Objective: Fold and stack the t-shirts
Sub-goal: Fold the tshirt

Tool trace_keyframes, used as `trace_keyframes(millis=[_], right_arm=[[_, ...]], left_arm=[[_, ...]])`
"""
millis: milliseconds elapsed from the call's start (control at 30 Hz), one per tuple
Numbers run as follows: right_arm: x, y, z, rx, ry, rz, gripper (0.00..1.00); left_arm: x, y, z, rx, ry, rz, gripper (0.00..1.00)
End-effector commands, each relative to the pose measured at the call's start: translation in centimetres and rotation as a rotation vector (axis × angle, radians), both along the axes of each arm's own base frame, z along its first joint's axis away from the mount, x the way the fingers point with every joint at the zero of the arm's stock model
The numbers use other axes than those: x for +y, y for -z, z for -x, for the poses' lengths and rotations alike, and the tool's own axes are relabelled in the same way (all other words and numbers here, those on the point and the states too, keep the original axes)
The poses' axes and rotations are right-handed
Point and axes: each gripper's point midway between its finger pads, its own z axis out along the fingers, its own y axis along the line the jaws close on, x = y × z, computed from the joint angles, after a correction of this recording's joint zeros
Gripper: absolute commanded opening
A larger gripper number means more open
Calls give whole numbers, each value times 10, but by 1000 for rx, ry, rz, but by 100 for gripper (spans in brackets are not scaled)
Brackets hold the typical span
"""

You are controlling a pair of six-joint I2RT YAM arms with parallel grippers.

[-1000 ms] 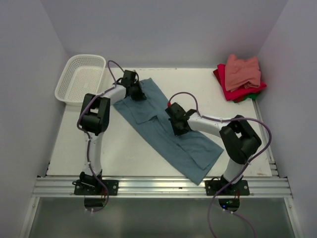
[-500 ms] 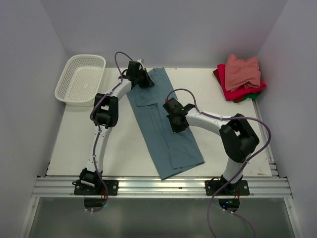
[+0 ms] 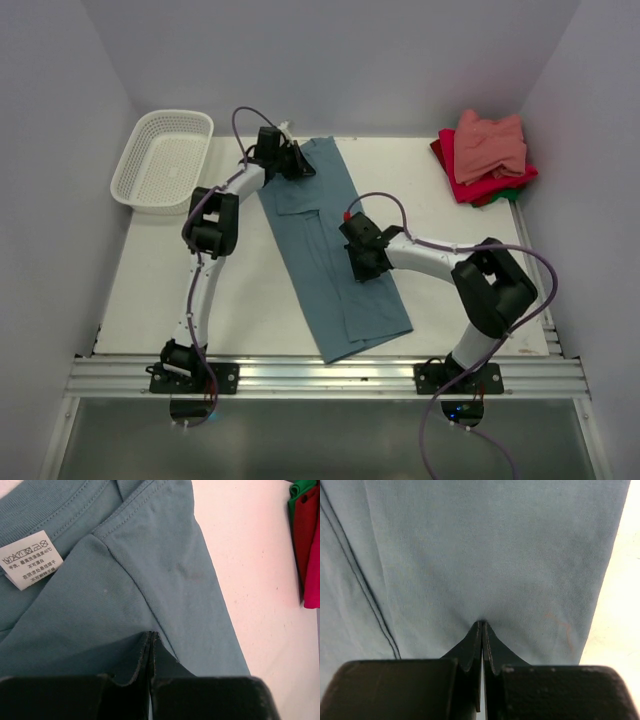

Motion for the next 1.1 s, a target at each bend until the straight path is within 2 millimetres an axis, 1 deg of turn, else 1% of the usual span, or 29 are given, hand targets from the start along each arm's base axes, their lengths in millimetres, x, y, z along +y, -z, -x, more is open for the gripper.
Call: trace_keyframes(millis=[0, 67, 100, 133, 167, 200, 233, 267, 400, 433, 467, 533, 633, 667, 700, 733, 767, 800, 833, 867, 900, 933, 967, 1000, 1033, 1067], right_arm=[[-1, 22, 33, 74, -11, -6, 0], [2, 28, 47, 90, -19, -4, 0], [6, 32, 62, 98, -52, 7, 0], [9, 33, 70, 103, -50, 9, 0], [10, 34, 78, 107, -60, 16, 0], [19, 30, 89, 104, -94, 10, 0], [22, 29, 95, 108, -86, 2, 0], [26, 27, 99, 107, -89, -9, 0], [38, 17, 117, 109, -96, -49, 0], [41, 13, 118, 106, -90, -62, 0], [42, 10, 118, 95, -89, -63, 0], [43, 7, 119, 90, -88, -65, 0], [46, 3, 113, 63, -90, -63, 0], [49, 0, 107, 41, -91, -62, 0], [51, -3, 105, 32, -98, -63, 0], [53, -5, 101, 15, -117, -60, 0], [55, -9, 95, -13, -120, -59, 0], [61, -20, 81, -74, -113, -75, 0], [63, -27, 72, -114, -117, -74, 0], [70, -43, 60, -158, -110, -96, 1], [70, -58, 46, -207, -87, -117, 8], [68, -69, 33, -261, -73, -111, 24], [74, -86, 20, -307, -61, -155, 26], [66, -96, 2, -335, -31, -171, 28], [67, -101, -7, -333, -27, -204, 32], [69, -113, -22, -356, -8, -239, 37]], left_arm=[[0, -20, 1, -51, 36, -4, 0], [-2, -22, 1, -55, 46, 1, 0], [-2, -24, 0, -62, 49, 4, 0], [-4, -26, -1, -70, 56, 11, 0], [-4, -28, -1, -74, 59, 14, 0], [-5, -29, -2, -78, 62, 19, 0], [-6, -29, -3, -79, 65, 26, 0], [-9, -35, -4, -91, 76, 38, 0], [-16, -42, -7, -112, 101, 73, 0], [-18, -42, -7, -113, 106, 84, 0], [-22, -47, -6, -123, 127, 100, 0], [-26, -48, -6, -137, 144, 111, 0], [-36, -54, 2, -146, 202, 145, 0], [-39, -66, 1, -189, 220, 161, 0], [-41, -72, 3, -203, 235, 171, 0], [-43, -100, 4, -265, 251, 184, 0], [-42, -104, 10, -272, 256, 182, 0], [-41, -119, 11, -307, 251, 176, 0], [-33, -151, 12, -375, 205, 146, 0], [-26, -166, 11, -398, 166, 117, 0], [-18, -181, 11, -425, 124, 83, 0], [2, -204, 11, -441, 29, 2, 0], [13, -208, 15, -421, -13, -41, 0], [24, -205, 23, -385, -38, -99, 0], [43, -217, 27, -383, -130, -161, 0], [54, -213, 32, -353, -171, -201, 0]])
